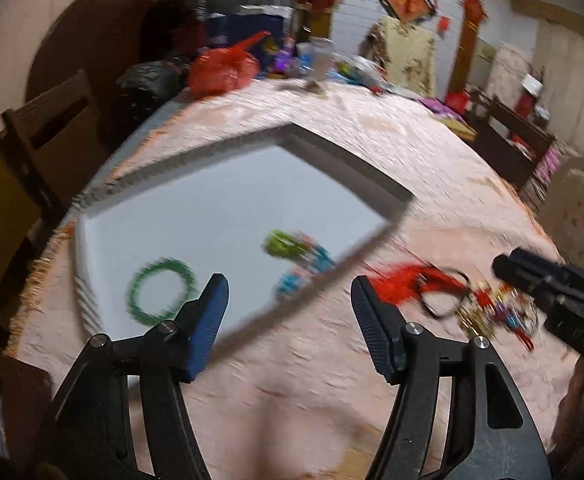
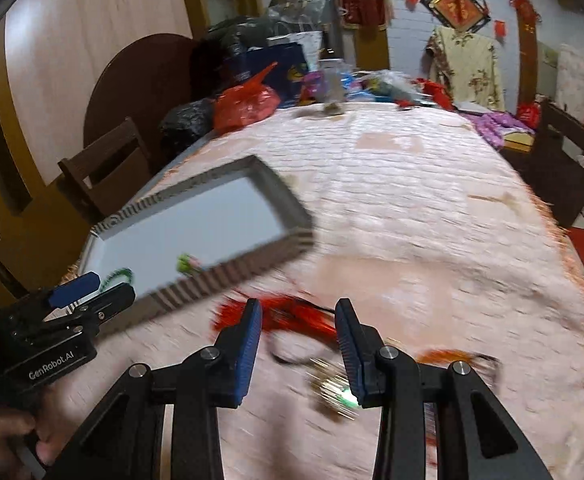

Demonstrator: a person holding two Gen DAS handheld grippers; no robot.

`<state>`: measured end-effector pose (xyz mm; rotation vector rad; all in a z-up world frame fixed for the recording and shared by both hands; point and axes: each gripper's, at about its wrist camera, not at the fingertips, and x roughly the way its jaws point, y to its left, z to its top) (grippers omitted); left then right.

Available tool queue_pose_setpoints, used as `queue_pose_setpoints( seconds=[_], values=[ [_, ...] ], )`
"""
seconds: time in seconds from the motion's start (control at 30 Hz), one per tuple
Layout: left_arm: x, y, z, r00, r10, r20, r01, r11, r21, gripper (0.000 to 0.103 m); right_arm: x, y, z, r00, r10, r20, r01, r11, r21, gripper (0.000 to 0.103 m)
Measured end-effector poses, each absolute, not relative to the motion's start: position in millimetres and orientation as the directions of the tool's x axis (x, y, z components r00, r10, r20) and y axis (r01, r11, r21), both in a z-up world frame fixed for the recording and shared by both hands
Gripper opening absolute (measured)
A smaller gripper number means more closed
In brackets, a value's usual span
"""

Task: Organize jewelry
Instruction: 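Withdraw both grippers from the tray back toward the jewelry pile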

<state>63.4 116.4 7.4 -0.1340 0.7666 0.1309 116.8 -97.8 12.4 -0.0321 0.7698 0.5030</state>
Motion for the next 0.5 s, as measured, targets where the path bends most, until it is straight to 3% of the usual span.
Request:
queue_pose_setpoints(
  seconds=[0.33,0.5],
  values=[
    [62.5,53.1,-31.9,0.644,-0.045,-0.763,-0.039,0.995,-0.091,0.064,96.3,-217.1,-24.7,0.616,0.321,-0.719,-0.314,0.937,0.149,0.036],
    [64.4,31.0,-39.0,0.638,-0.097,-0.763,0.031,0.994,-0.101,0.064,88.9,-211.8,-35.6,0.570,0.401,-0.717,-0.391,0.900,0.194,0.036]
  ],
)
